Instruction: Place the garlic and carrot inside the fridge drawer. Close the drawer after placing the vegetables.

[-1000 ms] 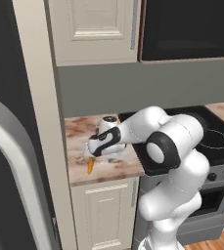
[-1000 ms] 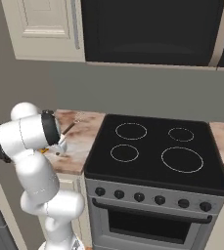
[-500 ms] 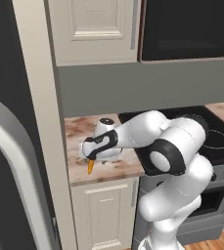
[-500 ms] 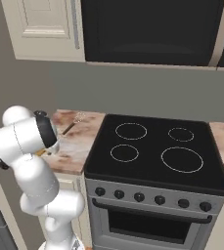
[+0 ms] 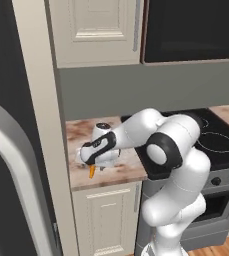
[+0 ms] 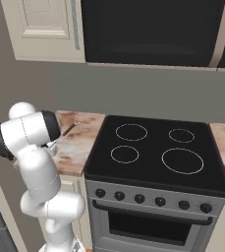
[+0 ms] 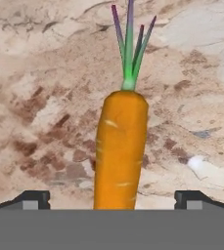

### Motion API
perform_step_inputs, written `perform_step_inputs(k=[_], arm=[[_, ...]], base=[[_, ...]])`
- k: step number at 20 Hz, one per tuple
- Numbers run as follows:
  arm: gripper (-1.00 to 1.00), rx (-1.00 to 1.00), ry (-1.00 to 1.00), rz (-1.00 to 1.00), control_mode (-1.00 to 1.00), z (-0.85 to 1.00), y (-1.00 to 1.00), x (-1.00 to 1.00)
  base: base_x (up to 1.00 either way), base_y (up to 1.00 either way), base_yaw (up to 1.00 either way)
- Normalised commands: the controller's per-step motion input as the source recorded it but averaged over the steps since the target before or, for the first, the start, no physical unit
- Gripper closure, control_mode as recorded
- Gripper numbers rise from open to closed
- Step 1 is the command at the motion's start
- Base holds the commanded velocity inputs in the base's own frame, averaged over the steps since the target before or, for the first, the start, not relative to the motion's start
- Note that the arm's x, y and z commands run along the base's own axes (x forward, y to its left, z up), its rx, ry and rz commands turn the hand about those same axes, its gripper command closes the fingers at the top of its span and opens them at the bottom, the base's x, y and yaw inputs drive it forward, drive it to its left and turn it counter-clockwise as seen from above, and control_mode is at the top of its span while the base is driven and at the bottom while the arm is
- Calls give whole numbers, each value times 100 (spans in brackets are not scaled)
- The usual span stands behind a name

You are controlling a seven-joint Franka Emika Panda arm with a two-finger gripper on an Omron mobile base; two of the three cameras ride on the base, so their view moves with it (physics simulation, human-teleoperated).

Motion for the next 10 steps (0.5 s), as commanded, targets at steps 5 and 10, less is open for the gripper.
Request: perform_step_inputs(k=[5, 10], arm=[[100, -11, 6, -1, -100, -52, 16, 0], [100, -2, 0, -3, -100, -22, -21, -15]], base=[[0, 0, 0], [0, 0, 0]])
